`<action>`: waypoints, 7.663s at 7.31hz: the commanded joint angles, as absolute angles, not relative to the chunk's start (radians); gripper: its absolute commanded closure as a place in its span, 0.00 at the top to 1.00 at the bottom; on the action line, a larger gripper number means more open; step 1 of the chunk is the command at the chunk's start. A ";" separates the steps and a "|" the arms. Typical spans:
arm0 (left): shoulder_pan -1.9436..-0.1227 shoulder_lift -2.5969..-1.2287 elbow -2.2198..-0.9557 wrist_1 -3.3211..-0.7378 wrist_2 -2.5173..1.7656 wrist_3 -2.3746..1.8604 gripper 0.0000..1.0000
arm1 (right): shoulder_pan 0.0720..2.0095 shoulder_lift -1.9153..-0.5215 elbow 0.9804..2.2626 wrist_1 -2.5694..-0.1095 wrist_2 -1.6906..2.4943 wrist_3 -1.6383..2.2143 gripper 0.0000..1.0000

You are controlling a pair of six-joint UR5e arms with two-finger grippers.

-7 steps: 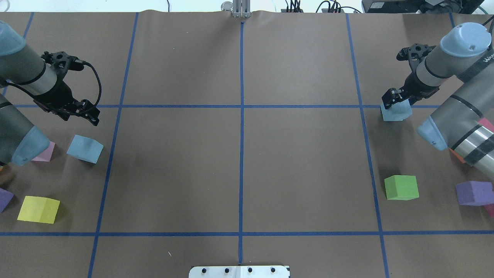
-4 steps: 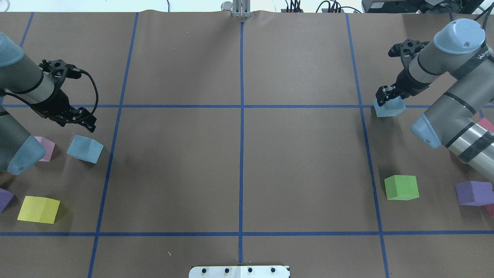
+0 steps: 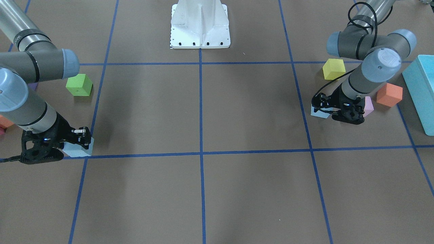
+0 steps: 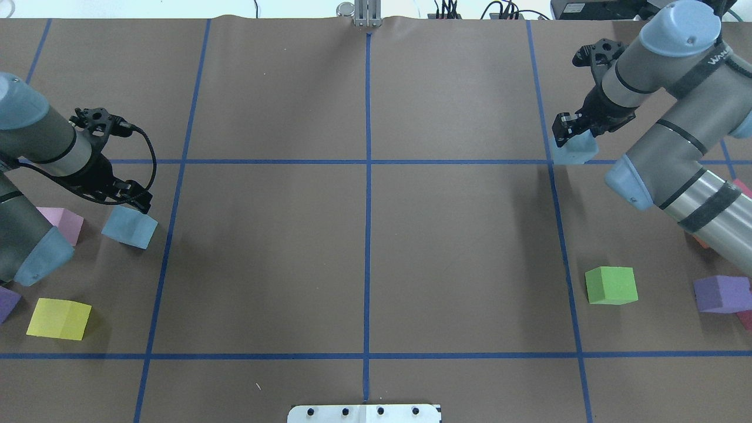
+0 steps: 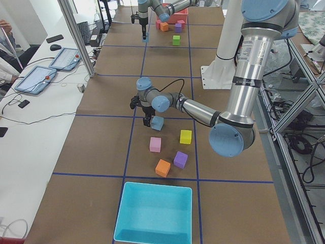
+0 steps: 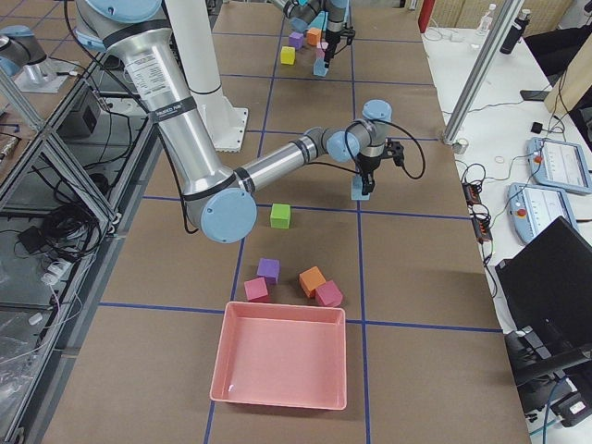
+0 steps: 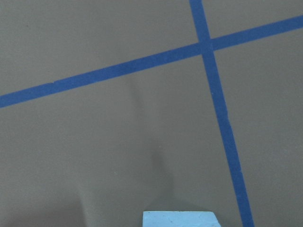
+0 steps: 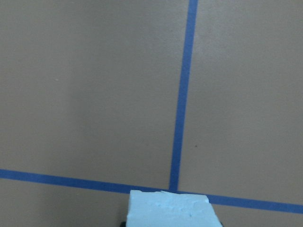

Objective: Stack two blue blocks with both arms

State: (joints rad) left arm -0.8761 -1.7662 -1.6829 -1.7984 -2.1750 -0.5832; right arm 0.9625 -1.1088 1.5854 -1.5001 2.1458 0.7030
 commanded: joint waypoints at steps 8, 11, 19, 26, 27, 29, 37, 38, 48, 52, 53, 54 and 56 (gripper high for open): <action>-0.831 -1.718 -1.690 -1.868 -2.190 -0.655 0.48 | 0.708 -0.826 1.582 -1.571 2.016 1.217 0.61; -0.874 -1.771 -1.726 -1.746 -2.266 -0.672 0.43 | 0.589 -0.714 1.490 -1.569 1.893 1.359 0.61; -0.896 -2.029 -1.730 -1.525 -2.269 -0.948 0.44 | 0.532 -0.667 1.342 -1.516 1.875 1.218 0.86; -0.752 -2.368 -1.544 -1.505 -2.203 -1.070 0.44 | 0.788 -0.747 1.413 -1.506 2.029 1.030 1.00; -0.718 -2.405 -1.516 -1.506 -2.166 -1.093 0.44 | 0.828 -0.782 1.413 -1.505 2.037 0.964 1.00; -0.675 -2.491 -1.435 -1.509 -2.136 -1.164 0.44 | 0.889 -0.848 1.411 -1.458 2.077 0.862 1.00; -0.611 -2.562 -1.310 -1.624 -2.086 -1.232 0.96 | 0.968 -0.973 1.413 -1.345 2.079 0.824 1.00; -0.612 -2.556 -1.333 -1.621 -2.062 -1.233 0.98 | 0.968 -0.974 1.413 -1.345 2.077 0.824 1.00; -1.103 -2.107 -1.884 -1.301 -2.290 -0.727 1.00 | 1.284 -1.353 1.677 -1.397 2.321 0.645 1.00; -1.311 -1.891 -1.902 -1.117 -2.337 -0.176 1.00 | 1.391 -1.630 1.833 -1.396 2.333 0.438 1.00; -1.360 -1.791 -1.896 -1.149 -2.339 -0.075 1.00 | 1.431 -1.649 1.835 -1.397 2.354 0.420 1.00; -1.403 -1.714 -1.869 -1.208 -2.339 -0.013 1.00 | 1.455 -1.667 1.835 -1.399 2.364 0.384 1.00; -1.426 -1.619 -1.826 -1.288 -2.339 0.001 1.00 | 1.520 -1.671 1.844 -1.490 2.373 0.252 1.00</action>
